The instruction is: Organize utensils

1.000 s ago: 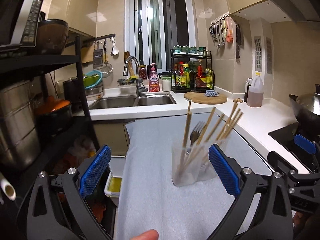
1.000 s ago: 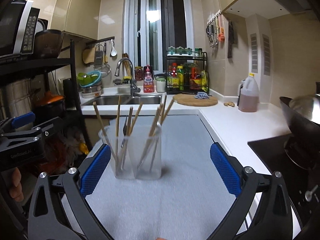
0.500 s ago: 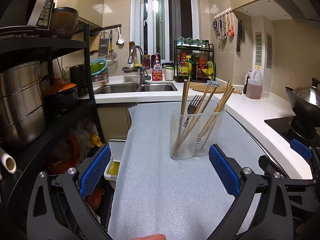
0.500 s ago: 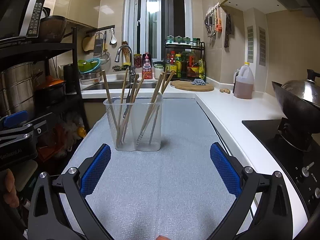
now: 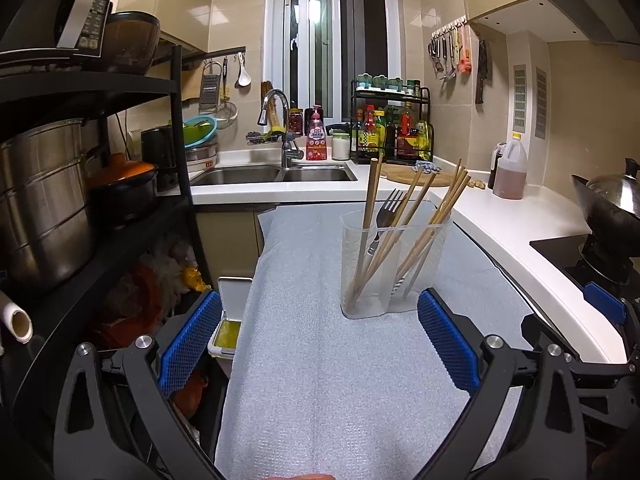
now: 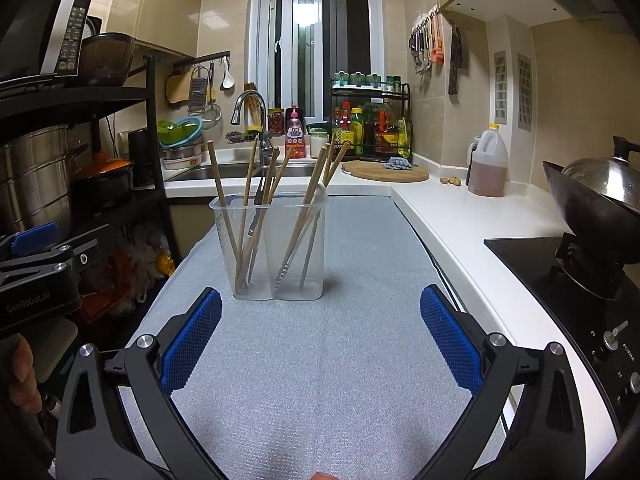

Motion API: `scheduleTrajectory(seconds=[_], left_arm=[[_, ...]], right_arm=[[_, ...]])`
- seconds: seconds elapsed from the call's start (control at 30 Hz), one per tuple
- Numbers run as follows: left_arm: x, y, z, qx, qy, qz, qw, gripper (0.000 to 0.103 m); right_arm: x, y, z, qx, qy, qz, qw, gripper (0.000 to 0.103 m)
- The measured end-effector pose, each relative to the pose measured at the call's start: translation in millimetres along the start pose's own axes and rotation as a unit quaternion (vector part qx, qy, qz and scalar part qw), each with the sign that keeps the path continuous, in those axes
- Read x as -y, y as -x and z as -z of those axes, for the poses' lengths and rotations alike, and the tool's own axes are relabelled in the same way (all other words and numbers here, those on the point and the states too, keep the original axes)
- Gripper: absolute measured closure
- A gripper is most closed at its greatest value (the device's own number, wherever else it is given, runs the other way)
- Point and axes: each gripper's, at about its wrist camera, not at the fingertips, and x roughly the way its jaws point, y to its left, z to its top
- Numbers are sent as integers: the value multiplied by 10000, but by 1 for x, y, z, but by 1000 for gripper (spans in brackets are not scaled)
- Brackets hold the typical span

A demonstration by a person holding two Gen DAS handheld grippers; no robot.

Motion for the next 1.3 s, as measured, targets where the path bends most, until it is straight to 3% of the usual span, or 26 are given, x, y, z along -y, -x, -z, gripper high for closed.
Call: scheduleTrajectory(seconds=[1.3], left_arm=[[5,0,2,-8,-73,-26,10000,8]], right_arm=[[2,-3,-2,-47,-47,-25,10000,5]])
